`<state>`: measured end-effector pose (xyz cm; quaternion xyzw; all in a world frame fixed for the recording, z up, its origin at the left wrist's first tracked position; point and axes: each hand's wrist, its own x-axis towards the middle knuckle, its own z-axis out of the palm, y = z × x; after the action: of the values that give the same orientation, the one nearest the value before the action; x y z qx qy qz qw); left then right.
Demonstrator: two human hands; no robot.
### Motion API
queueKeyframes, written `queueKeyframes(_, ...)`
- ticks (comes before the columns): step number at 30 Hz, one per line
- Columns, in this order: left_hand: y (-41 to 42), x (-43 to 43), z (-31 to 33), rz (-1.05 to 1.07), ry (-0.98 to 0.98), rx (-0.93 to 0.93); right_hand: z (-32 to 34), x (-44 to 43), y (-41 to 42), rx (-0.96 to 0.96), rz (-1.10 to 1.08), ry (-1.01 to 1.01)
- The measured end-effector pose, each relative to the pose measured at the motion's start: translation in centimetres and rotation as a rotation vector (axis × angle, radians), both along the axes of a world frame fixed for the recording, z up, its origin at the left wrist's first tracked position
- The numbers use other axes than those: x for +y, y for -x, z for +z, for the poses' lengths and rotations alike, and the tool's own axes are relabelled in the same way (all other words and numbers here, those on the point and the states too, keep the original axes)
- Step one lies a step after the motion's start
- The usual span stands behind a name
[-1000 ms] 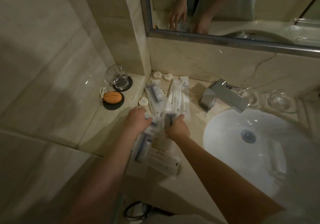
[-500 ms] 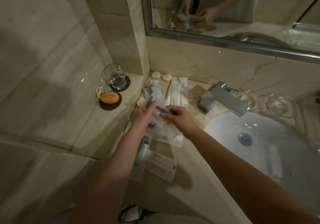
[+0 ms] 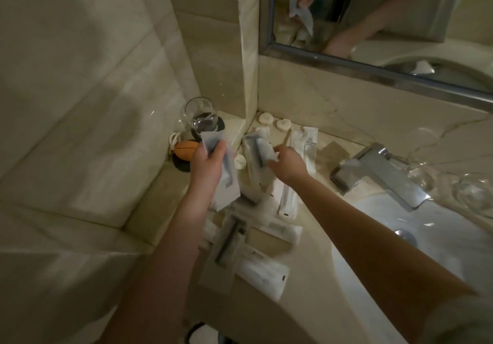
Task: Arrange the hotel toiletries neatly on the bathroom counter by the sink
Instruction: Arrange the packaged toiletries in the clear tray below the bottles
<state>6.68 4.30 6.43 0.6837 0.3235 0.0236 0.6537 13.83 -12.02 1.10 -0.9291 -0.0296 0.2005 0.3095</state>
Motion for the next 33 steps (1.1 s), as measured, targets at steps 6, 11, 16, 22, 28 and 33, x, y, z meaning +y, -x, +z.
queueKeyframes(6,-1.4,0.6,0.6,-0.031,-0.013,-0.005,-0.8,3.5,-1.9,-0.095,0.001,0.301)
queueKeyframes(11,-1.9,0.8,0.5,-0.043,-0.067,-0.035,-1.8,4.9,-3.1,0.061,-0.092,0.326)
queueKeyframes(16,-1.9,0.7,0.5,-0.068,-0.084,-0.02,-1.6,4.2,-3.9,0.159,-0.132,0.106)
queueKeyframes(22,-1.1,-0.9,1.1,-0.102,-0.11,-0.021,1.4,1.3,-1.3,0.11,-0.16,-0.229)
queueKeyframes(28,1.2,-4.7,2.4,-0.135,-0.126,-0.088,4.0,-4.1,5.3,0.127,-0.267,-0.543)
queueKeyframes(33,3.2,-9.3,2.3,-0.219,-0.129,-0.086,4.9,-10.3,10.1,0.147,-0.278,-0.651)
